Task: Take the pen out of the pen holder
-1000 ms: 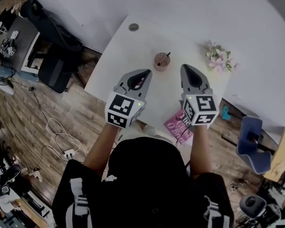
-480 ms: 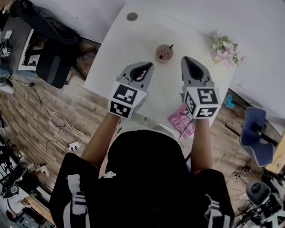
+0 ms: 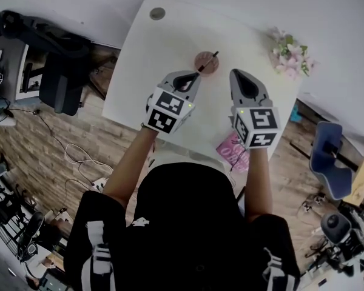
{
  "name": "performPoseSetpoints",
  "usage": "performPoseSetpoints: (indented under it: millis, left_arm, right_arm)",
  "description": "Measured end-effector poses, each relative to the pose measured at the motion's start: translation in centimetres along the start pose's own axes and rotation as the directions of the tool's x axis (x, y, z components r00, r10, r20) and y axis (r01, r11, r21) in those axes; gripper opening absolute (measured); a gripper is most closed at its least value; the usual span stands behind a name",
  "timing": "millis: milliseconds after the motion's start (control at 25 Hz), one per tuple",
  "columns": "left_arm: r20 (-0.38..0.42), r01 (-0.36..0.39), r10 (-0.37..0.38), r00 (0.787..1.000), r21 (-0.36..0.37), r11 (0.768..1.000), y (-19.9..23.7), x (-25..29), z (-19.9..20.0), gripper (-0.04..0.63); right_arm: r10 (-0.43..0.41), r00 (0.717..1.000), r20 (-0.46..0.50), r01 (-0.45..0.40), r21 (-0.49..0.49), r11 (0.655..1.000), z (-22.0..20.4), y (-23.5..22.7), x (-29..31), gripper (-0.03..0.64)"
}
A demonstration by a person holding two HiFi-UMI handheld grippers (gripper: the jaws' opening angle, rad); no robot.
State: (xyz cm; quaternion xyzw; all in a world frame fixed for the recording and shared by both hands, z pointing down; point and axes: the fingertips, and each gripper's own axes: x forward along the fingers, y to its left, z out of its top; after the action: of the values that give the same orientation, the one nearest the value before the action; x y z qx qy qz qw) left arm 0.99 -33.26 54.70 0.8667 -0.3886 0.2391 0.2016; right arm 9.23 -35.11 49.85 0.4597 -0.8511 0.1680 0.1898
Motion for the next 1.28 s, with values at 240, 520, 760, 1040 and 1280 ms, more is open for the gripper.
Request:
performPoseSetpoints:
  millis: [240,520,760,1040,1280]
  left_arm:
    - [-0.091,0.016,-0.017,0.996,-0.015,1.000,1.2,3.4,-1.6,0.082]
    - [-0.165,0.052,-0.054,0.985,-0.018,0.998,1.6,7.2,-2.6,0.200]
    - [-0.230,0.046,-0.030,0.973,0.064,0.997,2.1,9.9,-3.1,0.255]
    - [-0.294,0.065,-0.026,0.955,0.124,0.990,2.0,11.1,-3.7,0.253]
    - [-0.331,0.054,0.001,0.944,0.157,0.986,2.2,11.8,-4.2,0.205]
  right_arm:
    - [-0.011,0.999,-0.052,0.013,0.031,0.999,-2.0,-1.0,1.2,0.034]
    - [-0.013,0.996,-0.091,0.018,0.059,0.998,-4.1,-2.1,2.0,0.034]
    - [-0.005,0.994,-0.113,0.014,0.077,0.997,-5.2,-2.9,3.0,0.034]
    - [0.000,0.991,-0.135,0.013,0.092,0.996,-6.0,-2.9,3.4,0.034]
    - [0.001,0.989,-0.151,0.014,0.102,0.995,-6.8,-3.6,3.6,0.034]
